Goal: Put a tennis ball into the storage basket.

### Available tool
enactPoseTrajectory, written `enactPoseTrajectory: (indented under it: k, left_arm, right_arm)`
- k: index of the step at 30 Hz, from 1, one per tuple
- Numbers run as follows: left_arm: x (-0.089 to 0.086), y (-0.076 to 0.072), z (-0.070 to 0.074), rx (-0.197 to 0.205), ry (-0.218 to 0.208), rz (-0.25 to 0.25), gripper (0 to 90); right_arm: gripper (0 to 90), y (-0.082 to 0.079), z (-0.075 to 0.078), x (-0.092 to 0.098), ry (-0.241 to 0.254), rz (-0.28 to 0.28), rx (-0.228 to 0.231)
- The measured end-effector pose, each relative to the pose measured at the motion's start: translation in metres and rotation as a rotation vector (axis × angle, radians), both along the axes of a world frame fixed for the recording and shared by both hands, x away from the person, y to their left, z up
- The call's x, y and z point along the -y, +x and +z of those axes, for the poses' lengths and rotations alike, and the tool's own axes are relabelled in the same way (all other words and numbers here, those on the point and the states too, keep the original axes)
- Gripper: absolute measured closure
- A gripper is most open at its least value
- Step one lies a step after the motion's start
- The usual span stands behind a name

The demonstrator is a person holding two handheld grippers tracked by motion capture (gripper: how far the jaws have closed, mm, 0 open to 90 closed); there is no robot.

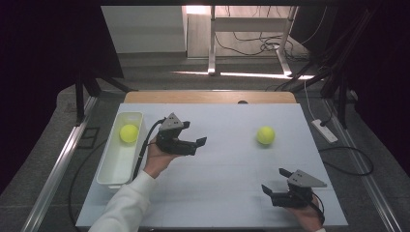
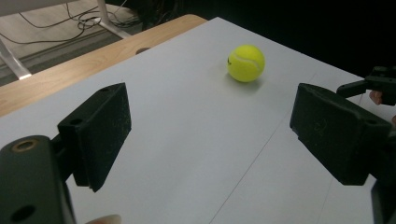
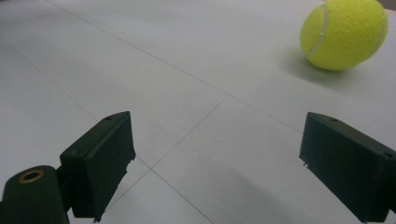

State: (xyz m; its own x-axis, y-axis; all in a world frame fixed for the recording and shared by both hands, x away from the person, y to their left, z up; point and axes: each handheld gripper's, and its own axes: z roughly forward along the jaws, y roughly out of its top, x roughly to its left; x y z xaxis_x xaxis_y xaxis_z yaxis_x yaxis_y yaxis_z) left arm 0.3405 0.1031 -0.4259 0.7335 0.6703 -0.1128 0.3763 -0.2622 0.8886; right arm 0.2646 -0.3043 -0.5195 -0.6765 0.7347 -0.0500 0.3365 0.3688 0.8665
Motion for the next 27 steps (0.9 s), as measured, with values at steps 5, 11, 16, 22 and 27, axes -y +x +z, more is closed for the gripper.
enactPoseTrajectory:
  k: [5,11,16,22,27]
  left_arm:
    - [0.005,0.003,-0.001,-0.006,-0.002,-0.008,13.1]
    - [0.012,0.007,-0.001,-0.009,0.008,-0.018,13.1]
    - [0.019,0.010,0.001,-0.007,0.022,-0.030,13.1]
    - [0.029,0.014,0.004,-0.005,0.027,-0.047,13.2]
    - [0.038,0.018,0.003,-0.010,0.033,-0.063,13.1]
  right_arm:
    - [9.5,0.000,0.000,0.000,0.004,0.002,0.000]
    - [9.5,0.000,0.000,0.000,0.005,0.002,0.000]
    - [9.5,0.000,0.000,0.000,0.010,0.002,-0.001]
    - [9.5,0.000,0.000,0.002,0.013,0.001,-0.002]
    - [9.5,0.000,0.000,0.002,0.009,-0.003,-0.002]
